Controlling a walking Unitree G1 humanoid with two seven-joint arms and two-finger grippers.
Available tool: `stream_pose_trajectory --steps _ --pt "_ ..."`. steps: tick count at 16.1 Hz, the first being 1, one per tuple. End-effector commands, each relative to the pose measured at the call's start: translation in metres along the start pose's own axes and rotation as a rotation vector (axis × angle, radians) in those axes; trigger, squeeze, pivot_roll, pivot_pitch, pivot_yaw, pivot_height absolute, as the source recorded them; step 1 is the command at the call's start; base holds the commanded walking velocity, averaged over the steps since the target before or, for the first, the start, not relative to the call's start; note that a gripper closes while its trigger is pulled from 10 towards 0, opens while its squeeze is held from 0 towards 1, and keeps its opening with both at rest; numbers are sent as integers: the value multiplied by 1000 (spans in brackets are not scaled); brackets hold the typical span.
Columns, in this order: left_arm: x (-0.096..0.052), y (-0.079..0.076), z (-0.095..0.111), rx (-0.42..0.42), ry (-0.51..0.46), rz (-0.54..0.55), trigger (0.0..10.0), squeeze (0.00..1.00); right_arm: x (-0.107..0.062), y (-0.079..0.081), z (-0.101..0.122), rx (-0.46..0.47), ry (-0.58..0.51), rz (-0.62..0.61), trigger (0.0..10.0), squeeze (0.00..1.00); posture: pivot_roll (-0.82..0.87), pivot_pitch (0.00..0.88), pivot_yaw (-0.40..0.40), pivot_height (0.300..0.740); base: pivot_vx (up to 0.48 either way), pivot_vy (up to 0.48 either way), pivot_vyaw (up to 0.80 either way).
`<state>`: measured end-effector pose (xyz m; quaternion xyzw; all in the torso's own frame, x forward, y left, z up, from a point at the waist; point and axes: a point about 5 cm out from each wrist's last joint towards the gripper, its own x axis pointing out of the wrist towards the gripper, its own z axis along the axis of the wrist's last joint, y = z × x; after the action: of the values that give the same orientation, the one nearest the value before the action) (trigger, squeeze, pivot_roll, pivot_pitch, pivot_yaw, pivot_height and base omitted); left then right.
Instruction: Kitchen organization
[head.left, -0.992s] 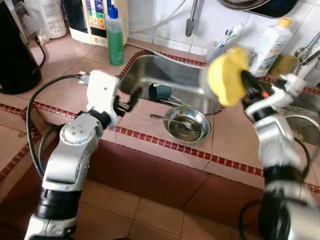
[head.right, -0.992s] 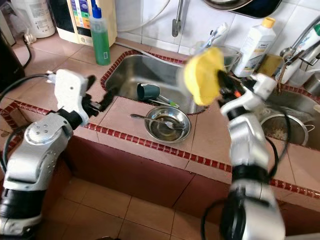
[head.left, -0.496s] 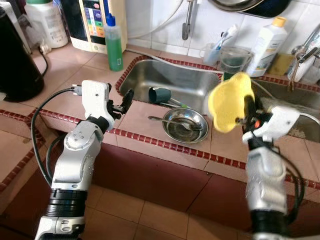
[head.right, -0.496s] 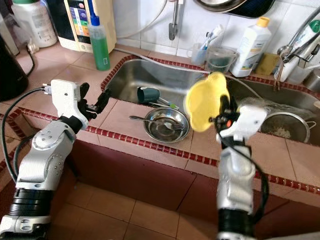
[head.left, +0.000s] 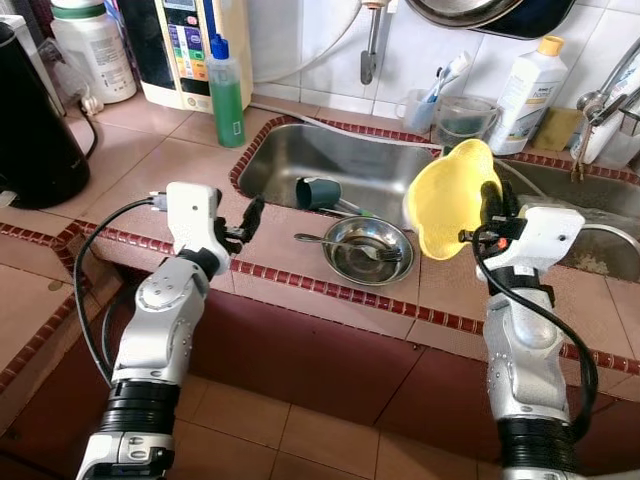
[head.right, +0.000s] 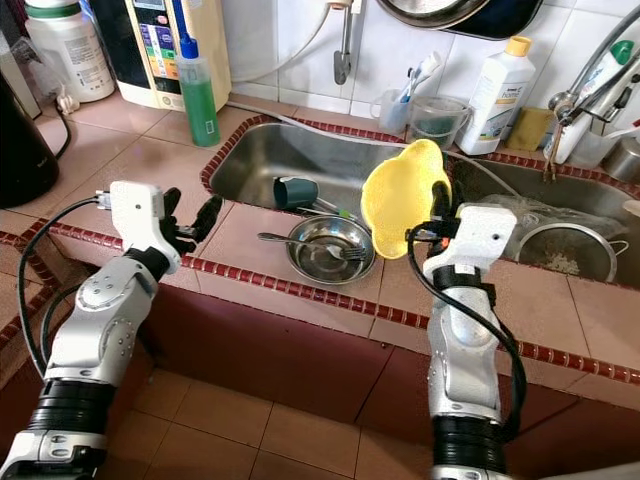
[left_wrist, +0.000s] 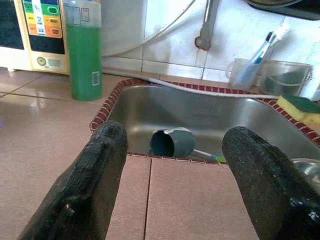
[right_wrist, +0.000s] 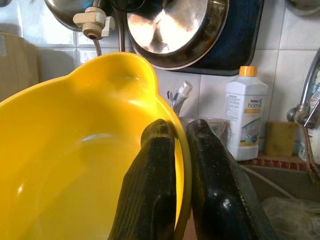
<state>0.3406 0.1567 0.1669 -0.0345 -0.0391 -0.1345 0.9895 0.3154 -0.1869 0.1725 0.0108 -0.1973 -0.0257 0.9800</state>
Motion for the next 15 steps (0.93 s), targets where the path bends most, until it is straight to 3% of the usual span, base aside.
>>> stream_pose_trajectory --steps 1,15 --pt "0 0 -1 -2 -1 -10 10000 0 4 2 6 -15 -26 15 10000 0 -41 0 -18 740 0 0 0" --pt "1 -5 0 -6 -7 -34 10000 0 5 11 2 -6 -10 38 10000 0 -36 0 -27 740 273 0 0"
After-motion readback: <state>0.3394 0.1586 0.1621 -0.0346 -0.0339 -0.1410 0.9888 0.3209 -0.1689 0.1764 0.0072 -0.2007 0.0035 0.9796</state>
